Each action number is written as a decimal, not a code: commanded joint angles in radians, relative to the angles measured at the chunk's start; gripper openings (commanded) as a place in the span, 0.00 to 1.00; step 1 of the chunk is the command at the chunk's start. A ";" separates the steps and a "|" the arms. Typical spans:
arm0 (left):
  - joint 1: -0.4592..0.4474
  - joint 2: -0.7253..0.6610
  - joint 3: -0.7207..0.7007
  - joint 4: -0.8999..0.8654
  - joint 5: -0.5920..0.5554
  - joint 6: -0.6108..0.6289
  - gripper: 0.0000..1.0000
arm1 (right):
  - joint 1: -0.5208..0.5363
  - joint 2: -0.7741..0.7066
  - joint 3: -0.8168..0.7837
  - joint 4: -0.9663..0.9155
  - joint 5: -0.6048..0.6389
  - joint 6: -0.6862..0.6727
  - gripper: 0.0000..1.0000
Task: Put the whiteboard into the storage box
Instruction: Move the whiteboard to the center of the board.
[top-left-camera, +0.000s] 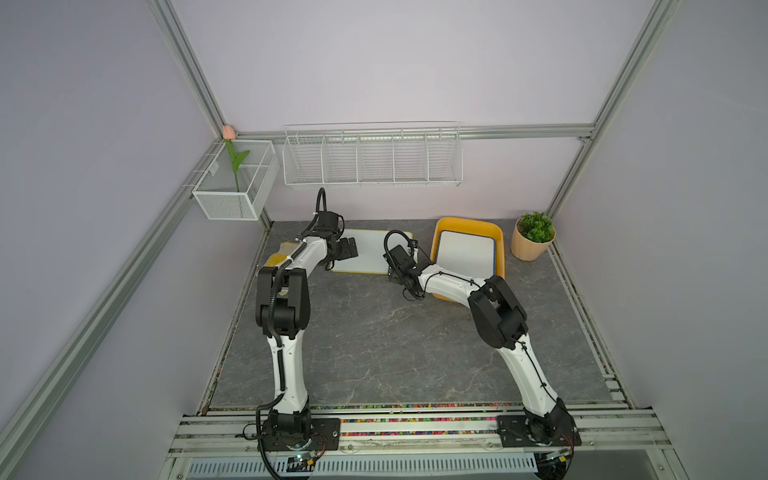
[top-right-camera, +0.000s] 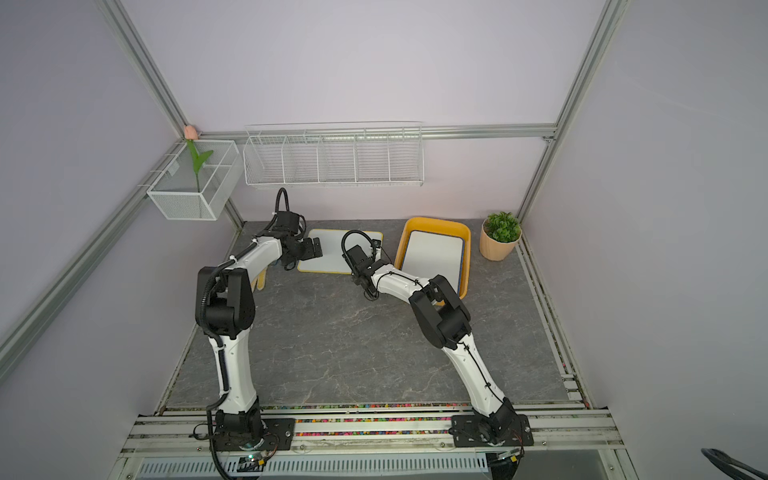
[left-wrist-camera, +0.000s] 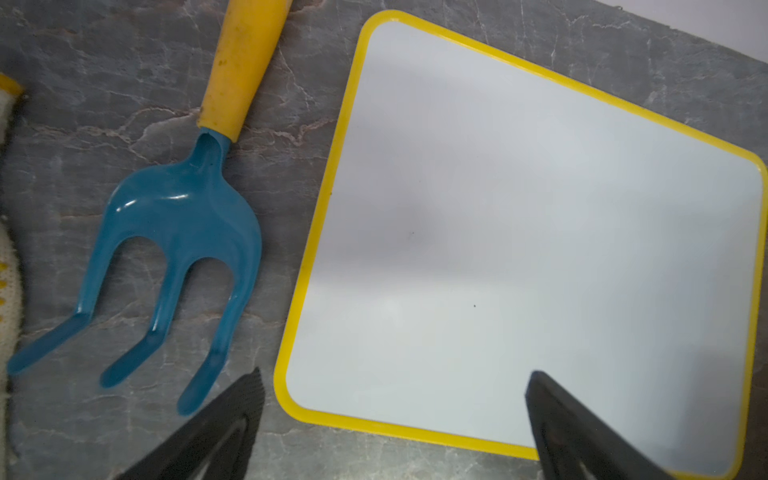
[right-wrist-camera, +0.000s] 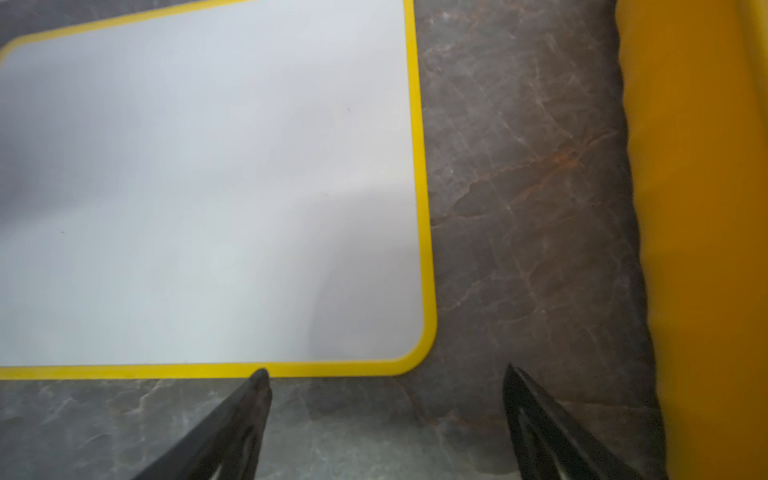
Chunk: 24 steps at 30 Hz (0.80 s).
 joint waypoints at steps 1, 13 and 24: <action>0.003 0.039 0.044 0.036 -0.008 0.031 1.00 | -0.006 -0.003 0.032 0.074 -0.017 -0.045 0.89; 0.049 0.205 0.282 -0.058 0.125 0.002 1.00 | -0.066 0.117 0.184 0.011 -0.093 0.039 0.89; 0.055 0.303 0.423 -0.117 0.167 0.008 1.00 | -0.091 0.197 0.323 -0.127 -0.064 0.072 0.89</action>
